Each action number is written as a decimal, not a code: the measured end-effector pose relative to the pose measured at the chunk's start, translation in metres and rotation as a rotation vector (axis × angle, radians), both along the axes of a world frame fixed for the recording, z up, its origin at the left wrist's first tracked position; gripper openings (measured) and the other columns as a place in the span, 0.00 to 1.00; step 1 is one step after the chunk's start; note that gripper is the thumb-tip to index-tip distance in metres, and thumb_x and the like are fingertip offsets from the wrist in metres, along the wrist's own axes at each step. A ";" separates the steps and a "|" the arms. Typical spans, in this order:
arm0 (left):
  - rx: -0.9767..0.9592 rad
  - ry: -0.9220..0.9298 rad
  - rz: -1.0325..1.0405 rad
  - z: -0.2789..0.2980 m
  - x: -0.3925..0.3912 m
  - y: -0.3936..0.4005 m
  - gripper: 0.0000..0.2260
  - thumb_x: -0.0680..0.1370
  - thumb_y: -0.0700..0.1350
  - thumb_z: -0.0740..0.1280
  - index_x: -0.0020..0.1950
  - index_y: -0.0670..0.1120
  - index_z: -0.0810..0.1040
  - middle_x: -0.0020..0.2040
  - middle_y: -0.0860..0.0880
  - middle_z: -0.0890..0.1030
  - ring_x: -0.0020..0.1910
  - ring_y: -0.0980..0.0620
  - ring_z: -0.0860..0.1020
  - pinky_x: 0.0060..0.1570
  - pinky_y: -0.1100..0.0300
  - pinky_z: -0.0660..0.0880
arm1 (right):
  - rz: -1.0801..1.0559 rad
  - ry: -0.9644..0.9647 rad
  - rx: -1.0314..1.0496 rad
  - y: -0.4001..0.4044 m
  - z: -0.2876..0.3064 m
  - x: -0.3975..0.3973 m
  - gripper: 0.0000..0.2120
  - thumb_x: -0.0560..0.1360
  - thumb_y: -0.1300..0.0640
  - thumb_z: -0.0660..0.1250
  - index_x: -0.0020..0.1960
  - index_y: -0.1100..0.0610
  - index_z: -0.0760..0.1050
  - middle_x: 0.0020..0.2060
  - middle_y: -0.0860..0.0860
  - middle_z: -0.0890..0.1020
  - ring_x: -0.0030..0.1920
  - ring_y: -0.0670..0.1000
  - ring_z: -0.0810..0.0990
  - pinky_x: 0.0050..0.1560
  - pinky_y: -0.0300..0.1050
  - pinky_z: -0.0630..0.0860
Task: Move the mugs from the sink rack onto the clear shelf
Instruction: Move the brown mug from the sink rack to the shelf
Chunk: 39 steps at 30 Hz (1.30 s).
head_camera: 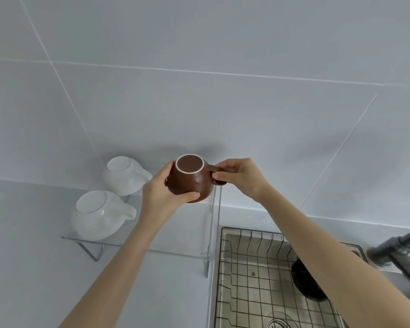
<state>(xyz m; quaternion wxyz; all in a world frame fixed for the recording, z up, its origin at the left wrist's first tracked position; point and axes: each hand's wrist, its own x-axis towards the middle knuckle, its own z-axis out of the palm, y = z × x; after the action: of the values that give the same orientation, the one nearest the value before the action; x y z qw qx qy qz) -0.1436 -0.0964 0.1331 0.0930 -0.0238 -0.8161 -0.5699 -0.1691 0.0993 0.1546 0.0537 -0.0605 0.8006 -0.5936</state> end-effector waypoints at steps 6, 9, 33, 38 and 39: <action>-0.077 0.016 0.089 -0.026 -0.016 -0.002 0.33 0.55 0.43 0.79 0.57 0.55 0.74 0.45 0.57 0.81 0.48 0.54 0.78 0.47 0.67 0.72 | -0.005 0.003 0.054 -0.016 -0.021 -0.027 0.11 0.68 0.71 0.67 0.50 0.64 0.80 0.47 0.64 0.84 0.40 0.52 0.81 0.51 0.46 0.79; -0.100 0.007 0.082 -0.038 -0.022 -0.003 0.33 0.54 0.45 0.79 0.57 0.55 0.74 0.49 0.53 0.82 0.49 0.53 0.79 0.51 0.59 0.75 | -0.020 -0.015 0.063 -0.019 -0.031 -0.031 0.12 0.69 0.73 0.66 0.50 0.64 0.80 0.50 0.64 0.83 0.42 0.55 0.81 0.56 0.50 0.79; -0.332 -0.018 0.100 -0.043 -0.019 0.003 0.39 0.61 0.45 0.77 0.67 0.44 0.62 0.66 0.44 0.69 0.64 0.45 0.69 0.57 0.57 0.67 | -0.086 0.123 0.310 -0.022 -0.029 -0.012 0.18 0.74 0.67 0.59 0.62 0.58 0.73 0.57 0.55 0.80 0.59 0.52 0.77 0.62 0.40 0.72; -0.487 0.202 0.144 -0.035 0.010 0.026 0.36 0.64 0.47 0.75 0.68 0.43 0.63 0.69 0.40 0.66 0.68 0.42 0.64 0.64 0.48 0.68 | -0.257 0.037 0.160 0.040 -0.040 0.047 0.16 0.75 0.66 0.59 0.61 0.55 0.72 0.54 0.50 0.79 0.57 0.49 0.77 0.59 0.37 0.71; -0.485 0.276 0.121 -0.035 0.018 0.034 0.34 0.65 0.47 0.75 0.66 0.43 0.65 0.69 0.40 0.67 0.68 0.42 0.65 0.65 0.50 0.67 | -0.304 0.012 0.152 0.056 -0.047 0.060 0.16 0.75 0.66 0.59 0.61 0.54 0.72 0.53 0.51 0.79 0.57 0.50 0.78 0.60 0.42 0.71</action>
<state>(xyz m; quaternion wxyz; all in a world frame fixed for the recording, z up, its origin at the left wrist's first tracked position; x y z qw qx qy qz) -0.1260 -0.0626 0.0985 0.2286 -0.0738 -0.9082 -0.3427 -0.1094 0.1549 0.1080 -0.0369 0.0621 0.8435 -0.5323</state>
